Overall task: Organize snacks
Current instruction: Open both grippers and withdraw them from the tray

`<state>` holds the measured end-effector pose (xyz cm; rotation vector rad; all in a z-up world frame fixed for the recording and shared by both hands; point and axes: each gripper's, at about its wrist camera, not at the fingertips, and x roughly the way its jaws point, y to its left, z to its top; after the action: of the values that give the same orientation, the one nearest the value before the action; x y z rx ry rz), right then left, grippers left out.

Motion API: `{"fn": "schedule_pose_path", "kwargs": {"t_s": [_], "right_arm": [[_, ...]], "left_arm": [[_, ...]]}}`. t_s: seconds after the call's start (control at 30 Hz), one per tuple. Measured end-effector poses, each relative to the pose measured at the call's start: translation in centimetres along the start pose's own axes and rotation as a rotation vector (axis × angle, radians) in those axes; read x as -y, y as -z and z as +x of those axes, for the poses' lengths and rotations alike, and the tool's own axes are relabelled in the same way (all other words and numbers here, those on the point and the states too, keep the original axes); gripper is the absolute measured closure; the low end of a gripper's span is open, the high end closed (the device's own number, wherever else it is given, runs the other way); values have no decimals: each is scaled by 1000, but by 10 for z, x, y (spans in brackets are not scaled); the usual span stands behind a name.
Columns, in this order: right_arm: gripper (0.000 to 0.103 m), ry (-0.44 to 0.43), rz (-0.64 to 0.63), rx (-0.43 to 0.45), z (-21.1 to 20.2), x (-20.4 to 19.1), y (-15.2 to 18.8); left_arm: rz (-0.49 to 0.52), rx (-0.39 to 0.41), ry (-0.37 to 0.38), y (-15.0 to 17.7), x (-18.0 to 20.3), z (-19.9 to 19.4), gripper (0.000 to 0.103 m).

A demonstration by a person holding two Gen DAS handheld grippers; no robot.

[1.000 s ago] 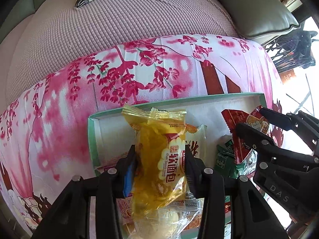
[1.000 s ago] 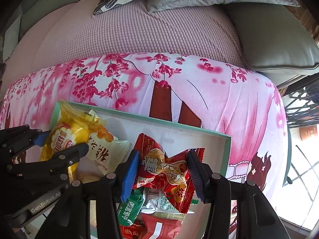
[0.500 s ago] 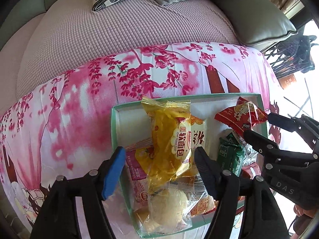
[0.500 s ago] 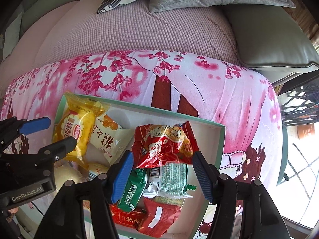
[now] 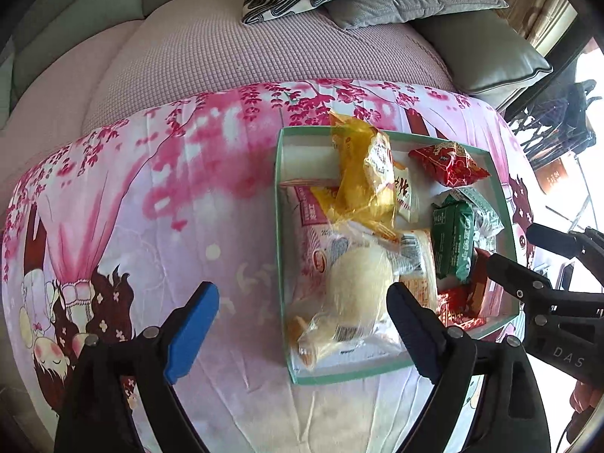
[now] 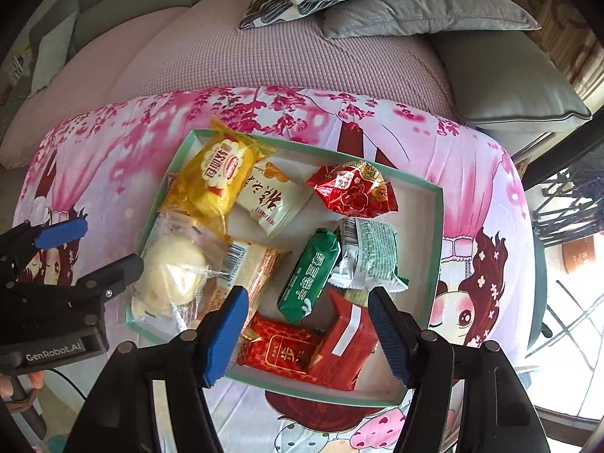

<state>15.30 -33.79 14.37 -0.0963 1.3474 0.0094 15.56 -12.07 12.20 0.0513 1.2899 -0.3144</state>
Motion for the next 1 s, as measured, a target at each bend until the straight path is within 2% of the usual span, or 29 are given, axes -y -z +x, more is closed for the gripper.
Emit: {"fn": "schedule_pose_path", "kwargs": {"t_s": [0.13,0.4,0.43,0.67,0.77,0.87,1.0], "right_arm": [[33,-2,-5,45,-14,-11,19],[10,-43,11,128,-34,-25,45],[1,-47,12,138,-35,-27,48],[0,-85,55,200,-33,-34,75],[0,-112,96,197,-21,-35,89],[0,-94,132,195,-8,-35,102],[0,-76,199,207,4,-27,117]], "left_arm": [[-6,55,-29,24,-5,-17,11],[-43,158,-57,61,-16,-44,8],[-51,175,-67,65,-17,-47,8],[-75,261,-131,91,-25,-49,8],[-84,251,-133,103,-28,-40,8],[-108,229,-126,114,-33,-29,8],[-146,203,-152,128,-38,-13,8]]}}
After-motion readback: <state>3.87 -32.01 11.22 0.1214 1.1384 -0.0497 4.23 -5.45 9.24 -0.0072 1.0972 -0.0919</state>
